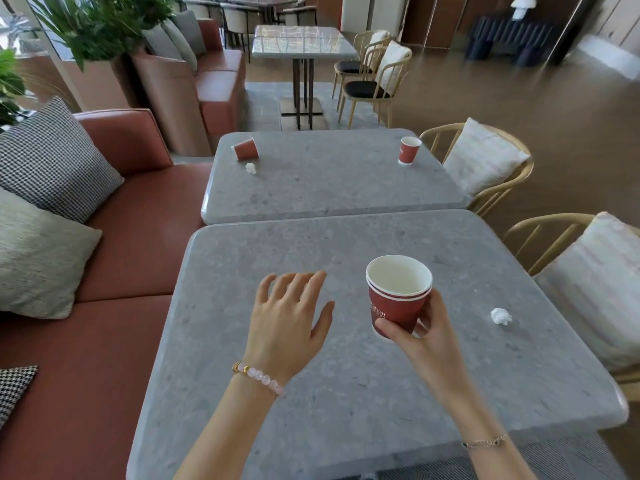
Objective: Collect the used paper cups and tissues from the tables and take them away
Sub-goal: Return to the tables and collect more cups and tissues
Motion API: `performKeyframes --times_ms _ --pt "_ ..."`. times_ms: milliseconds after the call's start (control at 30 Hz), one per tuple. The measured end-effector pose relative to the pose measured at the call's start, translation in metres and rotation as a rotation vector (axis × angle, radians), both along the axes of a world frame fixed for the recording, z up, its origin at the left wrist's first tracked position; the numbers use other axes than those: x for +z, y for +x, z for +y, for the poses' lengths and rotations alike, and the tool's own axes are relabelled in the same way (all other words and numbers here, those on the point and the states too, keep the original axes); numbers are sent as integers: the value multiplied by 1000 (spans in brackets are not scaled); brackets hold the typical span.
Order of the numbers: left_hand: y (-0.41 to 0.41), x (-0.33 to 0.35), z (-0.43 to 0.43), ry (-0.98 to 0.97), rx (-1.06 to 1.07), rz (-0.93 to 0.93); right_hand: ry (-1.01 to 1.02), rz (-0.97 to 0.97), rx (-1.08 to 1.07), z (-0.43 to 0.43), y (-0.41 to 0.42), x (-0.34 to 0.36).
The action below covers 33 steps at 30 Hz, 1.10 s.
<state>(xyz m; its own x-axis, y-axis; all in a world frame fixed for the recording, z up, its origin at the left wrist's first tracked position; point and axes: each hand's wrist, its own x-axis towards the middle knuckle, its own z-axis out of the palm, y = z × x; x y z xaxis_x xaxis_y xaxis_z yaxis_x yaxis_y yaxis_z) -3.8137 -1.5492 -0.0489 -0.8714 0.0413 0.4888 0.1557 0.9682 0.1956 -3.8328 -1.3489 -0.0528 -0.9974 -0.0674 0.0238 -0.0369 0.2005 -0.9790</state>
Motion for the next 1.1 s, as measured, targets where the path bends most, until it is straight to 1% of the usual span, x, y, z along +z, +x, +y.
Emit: performKeyframes --times_ms 200,367,700,900,1100 --pt "5 0 24 13 -78 -13 -18 1 -52 24 15 6" --pt "4 7 63 10 -175 -21 -52 7 -126 63 26 9" --pt "-1 19 184 -6 -317 21 -75 22 -234 181 53 20" --pt "2 15 257 3 -343 15 -50 44 -247 248 62 20" --pt "5 8 308 16 -386 29 -85 40 -241 296 66 15"
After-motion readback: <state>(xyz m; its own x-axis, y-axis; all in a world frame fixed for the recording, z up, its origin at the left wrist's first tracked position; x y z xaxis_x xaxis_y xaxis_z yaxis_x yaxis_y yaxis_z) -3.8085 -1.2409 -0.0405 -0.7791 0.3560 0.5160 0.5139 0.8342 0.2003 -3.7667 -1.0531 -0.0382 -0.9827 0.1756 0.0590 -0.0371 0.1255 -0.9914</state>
